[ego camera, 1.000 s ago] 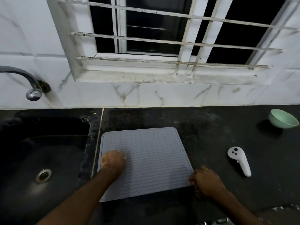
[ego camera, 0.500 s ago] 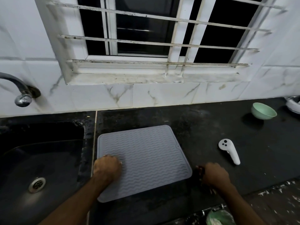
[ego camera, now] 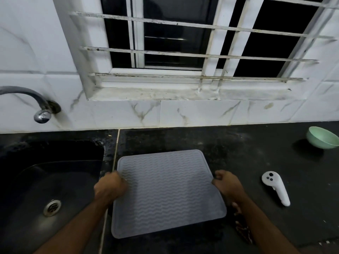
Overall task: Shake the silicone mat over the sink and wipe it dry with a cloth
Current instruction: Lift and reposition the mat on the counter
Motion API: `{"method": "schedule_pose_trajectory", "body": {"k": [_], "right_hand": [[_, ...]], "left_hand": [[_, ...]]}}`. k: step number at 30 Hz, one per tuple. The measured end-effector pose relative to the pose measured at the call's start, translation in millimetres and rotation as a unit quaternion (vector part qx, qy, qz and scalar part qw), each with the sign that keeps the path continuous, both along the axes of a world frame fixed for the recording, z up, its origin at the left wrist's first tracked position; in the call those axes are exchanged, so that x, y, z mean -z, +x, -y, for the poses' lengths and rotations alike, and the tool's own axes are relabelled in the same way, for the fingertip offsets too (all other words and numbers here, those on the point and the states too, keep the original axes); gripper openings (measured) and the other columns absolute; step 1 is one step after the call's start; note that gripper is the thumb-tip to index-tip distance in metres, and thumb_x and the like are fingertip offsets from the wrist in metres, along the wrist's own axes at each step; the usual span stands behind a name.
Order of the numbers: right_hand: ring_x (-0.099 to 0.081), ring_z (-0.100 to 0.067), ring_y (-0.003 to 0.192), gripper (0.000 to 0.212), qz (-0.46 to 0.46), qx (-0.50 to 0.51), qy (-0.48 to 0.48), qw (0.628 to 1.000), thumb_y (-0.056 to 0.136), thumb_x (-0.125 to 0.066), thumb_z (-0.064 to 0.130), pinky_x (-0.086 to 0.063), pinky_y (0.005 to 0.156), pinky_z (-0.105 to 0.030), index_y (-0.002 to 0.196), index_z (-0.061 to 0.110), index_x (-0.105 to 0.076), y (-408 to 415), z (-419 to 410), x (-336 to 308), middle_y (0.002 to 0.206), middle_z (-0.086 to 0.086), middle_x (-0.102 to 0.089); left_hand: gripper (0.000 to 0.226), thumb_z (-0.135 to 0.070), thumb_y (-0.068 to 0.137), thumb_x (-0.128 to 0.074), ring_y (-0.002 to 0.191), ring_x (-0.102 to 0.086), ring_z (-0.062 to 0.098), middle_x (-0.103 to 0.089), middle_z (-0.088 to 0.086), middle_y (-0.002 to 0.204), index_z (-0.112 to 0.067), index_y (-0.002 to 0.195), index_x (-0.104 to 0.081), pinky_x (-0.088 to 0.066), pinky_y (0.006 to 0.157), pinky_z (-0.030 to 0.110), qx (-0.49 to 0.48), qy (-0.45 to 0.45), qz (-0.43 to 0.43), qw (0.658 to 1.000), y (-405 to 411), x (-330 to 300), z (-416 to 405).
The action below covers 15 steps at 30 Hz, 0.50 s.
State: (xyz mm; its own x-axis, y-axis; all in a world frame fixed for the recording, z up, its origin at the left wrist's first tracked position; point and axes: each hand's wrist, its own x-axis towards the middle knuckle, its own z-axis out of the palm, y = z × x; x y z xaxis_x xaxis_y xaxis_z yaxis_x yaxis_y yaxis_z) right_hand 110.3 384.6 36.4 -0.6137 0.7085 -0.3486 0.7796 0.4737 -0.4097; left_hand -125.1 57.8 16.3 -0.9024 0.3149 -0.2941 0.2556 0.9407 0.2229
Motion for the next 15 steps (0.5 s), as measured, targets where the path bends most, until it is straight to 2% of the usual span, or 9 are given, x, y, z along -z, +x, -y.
{"method": "schedule_pose_trajectory", "body": {"k": [1,3,5,8,11,13,15], "right_hand": [[-0.059,-0.025,0.094,0.005,-0.006,0.004,-0.014,1.0,0.089,-0.063,0.027,-0.047,0.085,-0.034,0.094,0.027,-0.061,-11.3,-1.9,4.7,0.105,-0.008,-0.063],[-0.062,-0.028,0.103,0.029,-0.006,0.016,-0.036,0.999,0.092,-0.062,0.026,-0.048,0.086,-0.033,0.119,0.015,-0.064,-28.4,-8.6,18.2,0.116,-0.01,-0.064],[-0.063,-0.028,0.099,0.035,-0.015,0.03,-0.045,0.998,0.092,-0.063,0.026,-0.053,0.086,-0.037,0.124,0.01,-0.062,-37.6,-15.8,27.9,0.115,-0.009,-0.064],[-0.06,-0.029,0.094,0.039,-0.05,0.077,-0.063,0.994,0.092,-0.067,0.026,-0.052,0.087,-0.042,0.123,0.003,-0.062,-45.2,-27.6,40.8,0.122,-0.017,-0.064],[-0.065,-0.035,0.096,0.036,-0.096,0.14,-0.118,0.978,0.09,-0.071,0.02,-0.053,0.086,-0.044,0.114,-0.006,-0.067,-51.7,-38.9,50.8,0.118,-0.025,-0.067],[-0.066,-0.032,0.085,0.025,-0.13,0.16,-0.163,0.965,0.089,-0.072,0.019,-0.056,0.081,-0.043,0.102,-0.002,-0.073,-58.3,-44.3,52.5,0.107,-0.025,-0.07],[-0.065,-0.025,0.085,0.017,-0.155,0.172,-0.198,0.953,0.088,-0.074,0.024,-0.056,0.077,-0.039,0.095,0.008,-0.074,-66.2,-48.7,50.9,0.103,-0.014,-0.072]], "left_hand": [[0.044,-0.04,0.094,-0.05,0.121,-0.057,0.035,-0.056,0.016,0.132,-0.011,0.126,-0.057,-0.048,0.1,0.043,-0.023,0.01,0.026,0.999,-2.7,1.1,0.8],[0.048,-0.042,0.091,-0.052,0.122,-0.056,0.035,-0.057,0.016,0.135,-0.011,0.127,-0.058,-0.048,0.101,0.043,-0.059,0.027,0.059,0.996,-6.4,3.5,0.5],[0.05,-0.042,0.088,-0.054,0.122,-0.056,0.035,-0.058,0.016,0.134,-0.012,0.127,-0.059,-0.049,0.099,0.041,-0.087,0.047,0.08,0.992,-9.0,5.0,-0.5],[0.047,-0.044,0.086,-0.057,0.11,-0.061,0.035,-0.062,0.016,0.124,-0.011,0.118,-0.063,-0.052,0.088,0.037,-0.119,0.087,0.106,0.983,-16.6,10.2,0.5],[0.037,-0.046,0.09,-0.059,0.094,-0.067,0.033,-0.07,0.016,0.105,-0.011,0.093,-0.07,-0.056,0.081,0.037,-0.154,0.146,0.117,0.97,-25.5,20.4,-1.3],[0.036,-0.044,0.093,-0.06,0.083,-0.067,0.028,-0.072,0.011,0.088,-0.013,0.077,-0.069,-0.054,0.077,0.034,-0.167,0.182,0.119,0.962,-30.1,26.2,-7.2],[0.037,-0.043,0.094,-0.061,0.081,-0.065,0.025,-0.07,0.008,0.085,-0.01,0.081,-0.071,-0.052,0.077,0.033,-0.18,0.196,0.117,0.957,-34.0,30.6,-13.0]]}}
